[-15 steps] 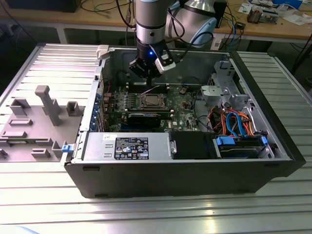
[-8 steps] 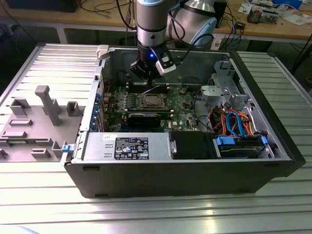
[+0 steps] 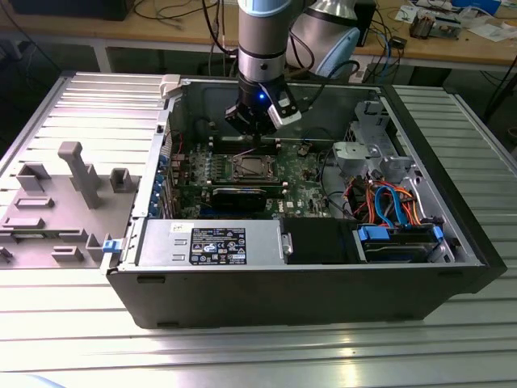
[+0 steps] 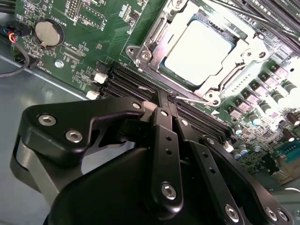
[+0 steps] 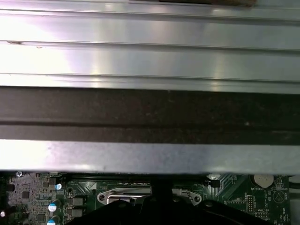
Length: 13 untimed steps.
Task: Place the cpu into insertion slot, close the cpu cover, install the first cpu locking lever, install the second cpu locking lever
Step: 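Install the first cpu locking lever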
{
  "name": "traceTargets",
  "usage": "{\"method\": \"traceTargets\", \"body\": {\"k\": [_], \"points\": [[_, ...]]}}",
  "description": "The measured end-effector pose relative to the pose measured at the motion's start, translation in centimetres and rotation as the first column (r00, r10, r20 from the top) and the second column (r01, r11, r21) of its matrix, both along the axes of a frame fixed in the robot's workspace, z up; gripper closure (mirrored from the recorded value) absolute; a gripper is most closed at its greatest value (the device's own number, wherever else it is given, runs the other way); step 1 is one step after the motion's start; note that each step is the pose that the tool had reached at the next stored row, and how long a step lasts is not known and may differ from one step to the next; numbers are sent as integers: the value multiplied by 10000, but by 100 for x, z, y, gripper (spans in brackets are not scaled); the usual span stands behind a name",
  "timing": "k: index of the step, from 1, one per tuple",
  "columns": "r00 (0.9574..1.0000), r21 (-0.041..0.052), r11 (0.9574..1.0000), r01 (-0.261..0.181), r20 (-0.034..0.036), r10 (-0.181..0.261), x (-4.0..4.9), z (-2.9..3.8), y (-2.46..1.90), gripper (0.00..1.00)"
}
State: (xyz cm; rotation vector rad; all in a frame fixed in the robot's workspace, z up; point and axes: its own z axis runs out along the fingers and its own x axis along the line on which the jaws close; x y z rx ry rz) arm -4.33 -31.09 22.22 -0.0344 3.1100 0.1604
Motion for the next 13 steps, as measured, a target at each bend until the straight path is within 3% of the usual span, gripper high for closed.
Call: {"method": "traceTargets", "body": {"k": [13], "points": [[10000, 2, 10000, 0, 0, 0, 37, -45, 0, 89]]}}
